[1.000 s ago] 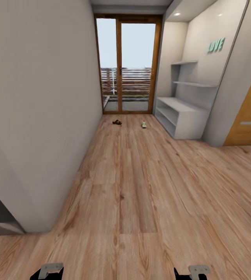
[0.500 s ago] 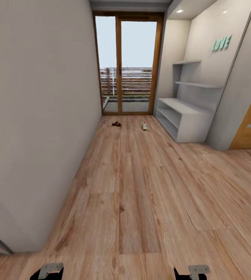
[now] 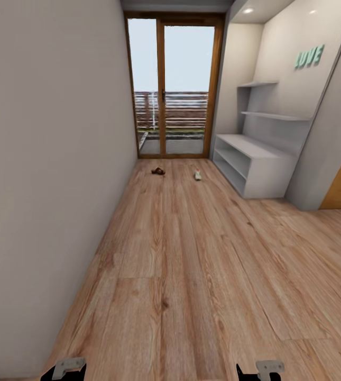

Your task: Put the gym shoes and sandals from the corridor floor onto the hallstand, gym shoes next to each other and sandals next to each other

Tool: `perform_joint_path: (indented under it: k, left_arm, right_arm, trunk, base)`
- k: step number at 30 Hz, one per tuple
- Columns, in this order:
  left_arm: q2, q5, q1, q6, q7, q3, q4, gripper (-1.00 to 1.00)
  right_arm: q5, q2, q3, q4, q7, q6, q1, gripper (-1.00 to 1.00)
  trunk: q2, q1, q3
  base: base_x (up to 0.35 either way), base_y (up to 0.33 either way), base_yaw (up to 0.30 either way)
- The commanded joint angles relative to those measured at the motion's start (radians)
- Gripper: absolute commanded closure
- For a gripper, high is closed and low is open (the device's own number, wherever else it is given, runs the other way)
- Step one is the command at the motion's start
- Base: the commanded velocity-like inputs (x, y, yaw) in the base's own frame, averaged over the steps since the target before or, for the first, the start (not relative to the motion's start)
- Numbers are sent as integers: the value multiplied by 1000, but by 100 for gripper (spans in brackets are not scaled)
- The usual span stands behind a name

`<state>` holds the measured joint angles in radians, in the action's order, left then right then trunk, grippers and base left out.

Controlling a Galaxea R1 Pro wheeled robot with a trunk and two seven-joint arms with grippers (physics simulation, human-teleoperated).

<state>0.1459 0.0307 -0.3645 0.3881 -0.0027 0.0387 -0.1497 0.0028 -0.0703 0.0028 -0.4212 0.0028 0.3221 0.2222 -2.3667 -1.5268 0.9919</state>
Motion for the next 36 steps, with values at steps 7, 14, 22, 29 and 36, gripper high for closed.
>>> perform_joint_path:
  k: [7, 14, 22, 29, 36]
  left_arm:
    - [0, 4, -1, 3, -2, 3, 1, -100]
    - [0, 5, -1, 3, -2, 3, 1, -100]
    - [0, 4, -1, 3, -2, 3, 1, -100]
    - [0, 4, -1, 3, -2, 3, 1, -100]
    - [0, 3, -1, 3, -2, 3, 1, -100]
  right_arm:
    - [0, 1, 0, 1, 0, 3, 0, -100]
    - [0, 0, 0, 1, 0, 3, 0, -100]
    - [0, 0, 0, 1, 0, 3, 0, -100]
    - [0, 0, 0, 1, 0, 3, 0, -100]
    - [0, 0, 0, 1, 0, 3, 0, -100]
  trunk:
    - [0, 0, 1]
    - [0, 0, 1]
    - [0, 0, 1]
    - [0, 0, 1]
    - [0, 0, 1]
  base:
    - [339, 0, 0]
    - [339, 0, 0]
    - [339, 0, 0]
    - [339, 0, 0]
    - [339, 0, 0]
